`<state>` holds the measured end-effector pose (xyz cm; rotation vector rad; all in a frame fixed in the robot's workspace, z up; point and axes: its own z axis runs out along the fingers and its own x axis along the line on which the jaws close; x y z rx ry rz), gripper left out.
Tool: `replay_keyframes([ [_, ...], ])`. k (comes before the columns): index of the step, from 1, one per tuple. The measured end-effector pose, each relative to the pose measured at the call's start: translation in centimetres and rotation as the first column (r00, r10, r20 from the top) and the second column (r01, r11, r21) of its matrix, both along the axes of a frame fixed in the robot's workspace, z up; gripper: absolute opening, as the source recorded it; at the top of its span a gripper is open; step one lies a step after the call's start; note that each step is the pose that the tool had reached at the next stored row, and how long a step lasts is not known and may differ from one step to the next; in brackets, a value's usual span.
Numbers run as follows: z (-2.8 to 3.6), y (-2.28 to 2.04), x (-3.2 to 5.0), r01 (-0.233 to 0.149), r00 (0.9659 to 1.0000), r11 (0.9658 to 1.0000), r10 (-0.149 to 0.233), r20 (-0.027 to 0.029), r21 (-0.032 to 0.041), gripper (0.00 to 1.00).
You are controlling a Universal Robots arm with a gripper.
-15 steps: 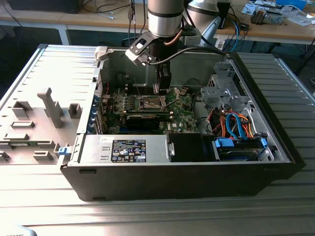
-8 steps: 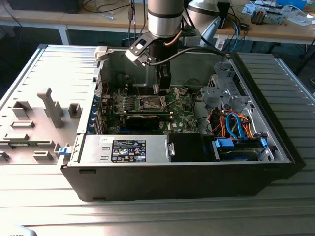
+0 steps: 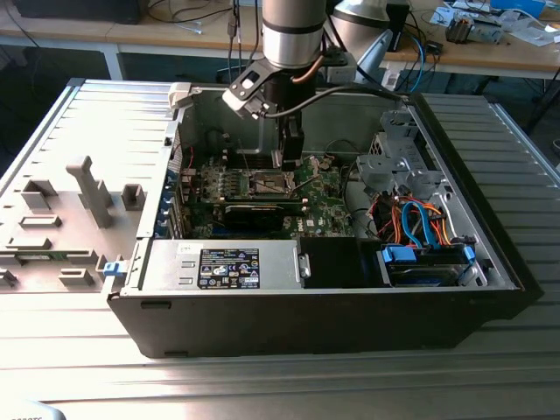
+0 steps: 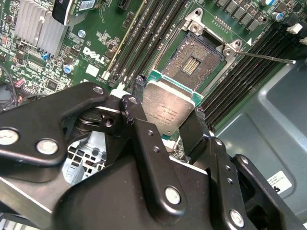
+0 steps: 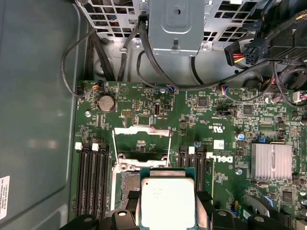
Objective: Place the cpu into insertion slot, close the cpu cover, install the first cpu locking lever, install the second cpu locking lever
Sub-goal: 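Place the cpu into insertion slot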
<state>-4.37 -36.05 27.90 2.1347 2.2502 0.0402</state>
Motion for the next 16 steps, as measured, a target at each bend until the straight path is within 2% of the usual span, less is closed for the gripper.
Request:
replay_keyframes([
  [11, -0.27, 0.00, -0.25, 0.000, 1.0000, 1.0000, 0.000, 0.0000, 0.0002, 0.54],
  [16, -0.64, 0.00, -0.63, 0.000, 1.0000, 1.0000, 0.000, 0.0000, 0.0000, 0.54],
])
